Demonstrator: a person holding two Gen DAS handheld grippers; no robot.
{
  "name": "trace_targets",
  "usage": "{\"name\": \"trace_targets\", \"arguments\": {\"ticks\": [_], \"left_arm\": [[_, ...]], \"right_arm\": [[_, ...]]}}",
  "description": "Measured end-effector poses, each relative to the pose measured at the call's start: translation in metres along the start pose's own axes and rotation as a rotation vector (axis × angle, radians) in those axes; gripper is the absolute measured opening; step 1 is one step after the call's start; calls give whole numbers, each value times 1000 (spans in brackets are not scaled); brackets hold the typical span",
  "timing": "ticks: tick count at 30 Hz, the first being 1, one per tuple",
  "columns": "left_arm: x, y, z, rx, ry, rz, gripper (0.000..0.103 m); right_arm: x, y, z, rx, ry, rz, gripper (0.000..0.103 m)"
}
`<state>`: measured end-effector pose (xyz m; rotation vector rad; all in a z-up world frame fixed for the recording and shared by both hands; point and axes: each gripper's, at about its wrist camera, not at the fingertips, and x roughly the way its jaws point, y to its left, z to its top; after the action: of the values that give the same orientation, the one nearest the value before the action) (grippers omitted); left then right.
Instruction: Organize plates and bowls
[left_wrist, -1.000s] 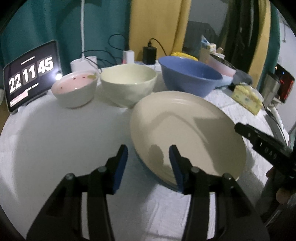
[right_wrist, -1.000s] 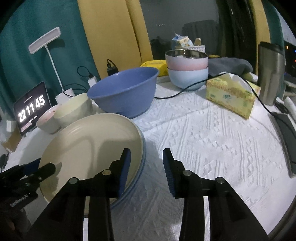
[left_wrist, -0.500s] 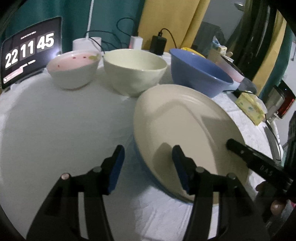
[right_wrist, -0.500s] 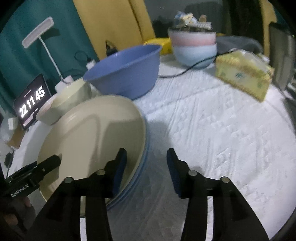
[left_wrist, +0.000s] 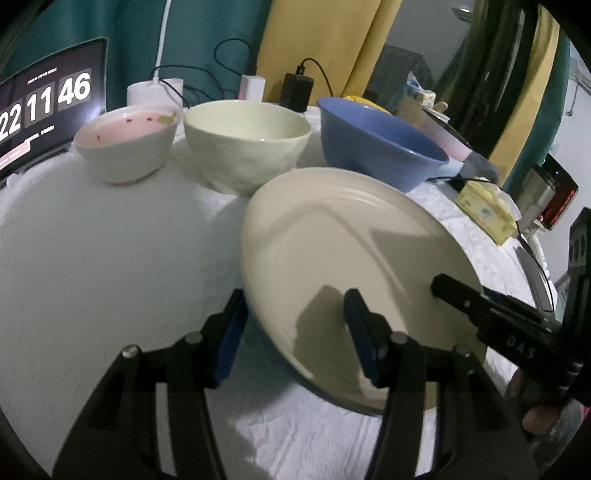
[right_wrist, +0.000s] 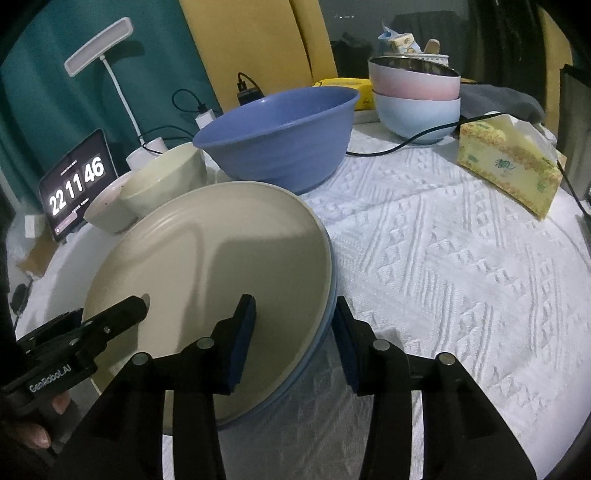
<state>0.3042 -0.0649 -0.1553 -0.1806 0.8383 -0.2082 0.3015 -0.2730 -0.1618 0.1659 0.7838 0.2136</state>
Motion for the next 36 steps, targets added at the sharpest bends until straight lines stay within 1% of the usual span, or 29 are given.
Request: {"name": "trace_targets", "arguments": {"ticks": [4, 9, 17, 36], "left_arm": [[-4, -1, -4, 6, -2, -9, 55], [-12, 4, -7, 5, -18, 4, 55], [-28, 21, -15, -24, -39, 21, 55], [-71, 78, -31, -97, -84, 56, 55]], "right_arm": [[-4, 4, -1, 3, -18, -24, 44], [-10, 13, -5, -9, -34, -37, 44], [-13, 32, -10, -27, -25, -14, 44], [-17, 101, -17, -122, -12, 17, 44]]}}
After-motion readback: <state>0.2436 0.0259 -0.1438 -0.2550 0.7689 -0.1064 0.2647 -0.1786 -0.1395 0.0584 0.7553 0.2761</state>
